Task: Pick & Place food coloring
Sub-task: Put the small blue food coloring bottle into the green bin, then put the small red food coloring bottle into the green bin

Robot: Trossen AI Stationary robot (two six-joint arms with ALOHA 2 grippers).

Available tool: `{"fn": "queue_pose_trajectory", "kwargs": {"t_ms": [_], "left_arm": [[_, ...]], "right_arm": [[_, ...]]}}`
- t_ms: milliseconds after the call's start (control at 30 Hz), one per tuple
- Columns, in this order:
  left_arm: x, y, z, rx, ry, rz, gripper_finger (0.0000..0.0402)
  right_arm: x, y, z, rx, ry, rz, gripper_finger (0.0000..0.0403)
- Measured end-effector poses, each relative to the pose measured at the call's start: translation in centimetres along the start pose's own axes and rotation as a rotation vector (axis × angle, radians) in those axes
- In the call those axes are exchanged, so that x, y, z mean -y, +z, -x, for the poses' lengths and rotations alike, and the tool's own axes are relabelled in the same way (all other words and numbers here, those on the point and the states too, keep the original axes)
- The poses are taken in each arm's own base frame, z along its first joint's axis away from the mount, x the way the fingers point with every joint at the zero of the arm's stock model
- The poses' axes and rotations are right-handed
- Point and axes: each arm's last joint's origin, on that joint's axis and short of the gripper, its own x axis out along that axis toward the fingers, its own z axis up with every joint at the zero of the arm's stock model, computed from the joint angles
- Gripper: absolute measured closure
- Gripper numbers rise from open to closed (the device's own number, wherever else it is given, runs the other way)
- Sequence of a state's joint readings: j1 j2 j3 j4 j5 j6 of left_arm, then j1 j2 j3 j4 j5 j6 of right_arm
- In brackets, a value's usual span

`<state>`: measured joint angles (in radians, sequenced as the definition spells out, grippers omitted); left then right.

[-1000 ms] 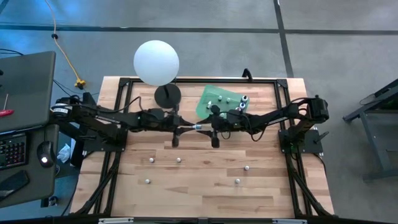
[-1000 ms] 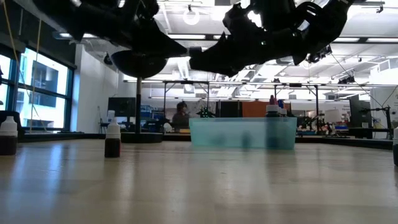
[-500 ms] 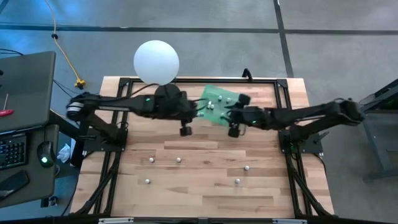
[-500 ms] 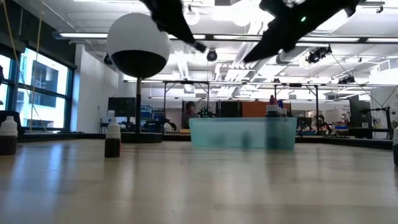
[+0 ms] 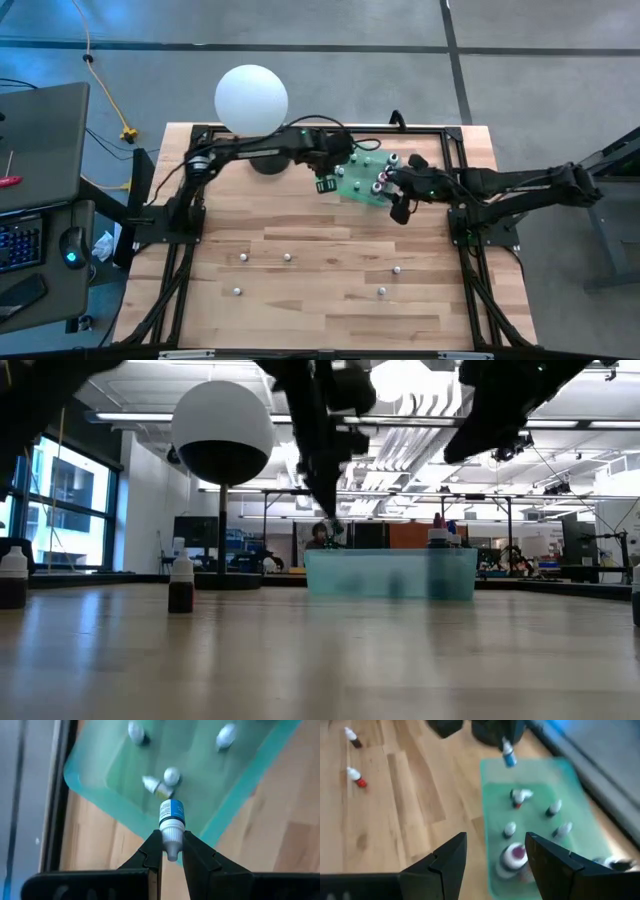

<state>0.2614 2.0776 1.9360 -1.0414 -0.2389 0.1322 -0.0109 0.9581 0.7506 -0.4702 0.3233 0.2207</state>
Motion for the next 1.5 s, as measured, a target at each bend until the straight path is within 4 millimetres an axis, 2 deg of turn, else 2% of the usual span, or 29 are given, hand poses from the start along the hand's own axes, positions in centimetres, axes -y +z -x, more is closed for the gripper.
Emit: {"fn": "queue_pose_trajectory", "kwargs": {"t_ms": [167,300,600,767,933,1267,1367,1500], "left_arm": [[-1.1,0.2,-2.3,-0.065,-0.005,-0.003,0.0359],[-0.8,0.0,-3.5,-0.103,-0.046,-0.06,0.0359],[-0.3,-0.2,-4.1,-0.127,-0.076,-0.266,0.0359],[-0.4,-0.3,-4.2,-0.142,-0.063,-0.361,0.0337],[-0.3,-0.4,-4.2,-0.143,-0.097,-0.434,0.0312],[0.0,-0.4,-4.1,-0.137,-0.111,-0.452,0.0306],[0.7,-0.5,-3.3,-0.149,-0.121,-0.47,0.0306],[1.8,-0.5,-0.6,-0.168,-0.146,-0.49,0.0306]], "right_arm": [[-0.2,-0.4,-0.7,-0.058,-0.001,-0.033,0.0208],[-0.2,-0.5,-1.4,-0.064,-0.061,-0.023,0.0208],[-0.3,-0.6,-1.9,-0.08,-0.085,0.011,0.0208],[-0.3,-0.6,-1.9,-0.08,-0.081,0.01,0.0208],[-0.3,-0.6,-1.9,-0.081,-0.08,0.011,0.0208],[-0.3,-0.6,-1.9,-0.081,-0.08,0.011,0.0208],[-0.3,-0.6,-1.9,-0.081,-0.08,0.011,0.0208],[-0.3,-0.6,-1.9,-0.078,-0.073,0.009,0.0208]]}}
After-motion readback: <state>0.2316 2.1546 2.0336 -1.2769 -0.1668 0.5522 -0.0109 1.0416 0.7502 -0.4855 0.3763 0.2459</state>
